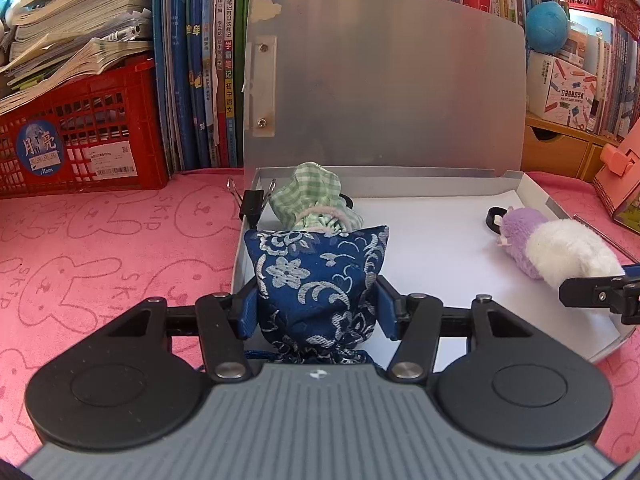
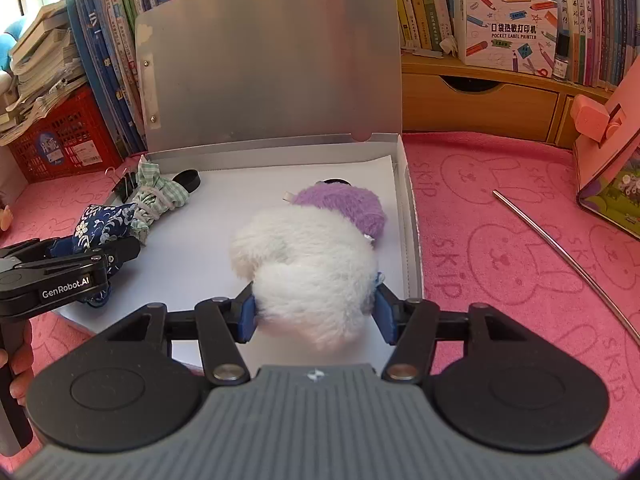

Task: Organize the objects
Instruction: 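Lower the pouch and white plush into the box and open both tools, then grasp the red knitted item with the left tool while the right tool grasps crumpled white paper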

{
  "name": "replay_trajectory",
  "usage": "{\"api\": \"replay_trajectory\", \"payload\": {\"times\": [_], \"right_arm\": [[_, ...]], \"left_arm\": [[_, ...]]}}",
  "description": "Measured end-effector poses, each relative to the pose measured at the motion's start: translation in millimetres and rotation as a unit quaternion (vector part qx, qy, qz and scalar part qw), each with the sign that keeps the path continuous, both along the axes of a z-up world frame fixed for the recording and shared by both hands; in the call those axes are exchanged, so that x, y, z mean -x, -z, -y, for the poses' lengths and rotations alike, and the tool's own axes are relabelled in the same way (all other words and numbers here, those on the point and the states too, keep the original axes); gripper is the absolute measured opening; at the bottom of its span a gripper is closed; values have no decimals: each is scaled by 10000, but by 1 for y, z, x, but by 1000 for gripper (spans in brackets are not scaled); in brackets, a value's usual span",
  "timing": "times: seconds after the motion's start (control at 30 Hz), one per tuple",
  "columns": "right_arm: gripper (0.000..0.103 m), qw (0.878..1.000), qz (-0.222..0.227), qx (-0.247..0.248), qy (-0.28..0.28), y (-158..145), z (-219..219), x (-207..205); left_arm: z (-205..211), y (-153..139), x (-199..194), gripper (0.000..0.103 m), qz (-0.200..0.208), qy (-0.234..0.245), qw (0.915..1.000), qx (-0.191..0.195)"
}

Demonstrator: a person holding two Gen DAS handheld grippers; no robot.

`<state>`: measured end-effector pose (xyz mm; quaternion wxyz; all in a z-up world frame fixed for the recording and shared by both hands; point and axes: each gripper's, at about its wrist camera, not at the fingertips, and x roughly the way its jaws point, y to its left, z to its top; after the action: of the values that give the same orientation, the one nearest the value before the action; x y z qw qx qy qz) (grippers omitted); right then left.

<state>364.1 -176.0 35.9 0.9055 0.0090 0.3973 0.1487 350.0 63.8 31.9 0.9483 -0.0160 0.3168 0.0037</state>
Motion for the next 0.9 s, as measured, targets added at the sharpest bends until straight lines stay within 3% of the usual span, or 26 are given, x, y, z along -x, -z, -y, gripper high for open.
{"api": "replay_trajectory", "payload": {"times": [0.23,0.3,0.33,0.4,0.57,0.9], "right_arm": [[66,9993,33,-139,353,3,2,-15],[79,9994,50,-167,283,2,2,-11],[81,9996,97,-153,234,1,2,-7],[88,9995,217,-79,217,-2,1,0],[90,9993,354,-47,80,-14,5,20],[91,9950,870,-334,-372,-43,23,105]], "left_arm": [[1,-1,-8,63,19,-106,9999,-41],[1,-4,-2,69,55,-27,10000,-57],[1,-6,2,76,99,-13,9999,-84],[2,-12,9,80,183,53,9998,-46],[8,-31,36,89,469,154,9987,-115],[30,-59,136,90,866,714,9937,-12]]}}
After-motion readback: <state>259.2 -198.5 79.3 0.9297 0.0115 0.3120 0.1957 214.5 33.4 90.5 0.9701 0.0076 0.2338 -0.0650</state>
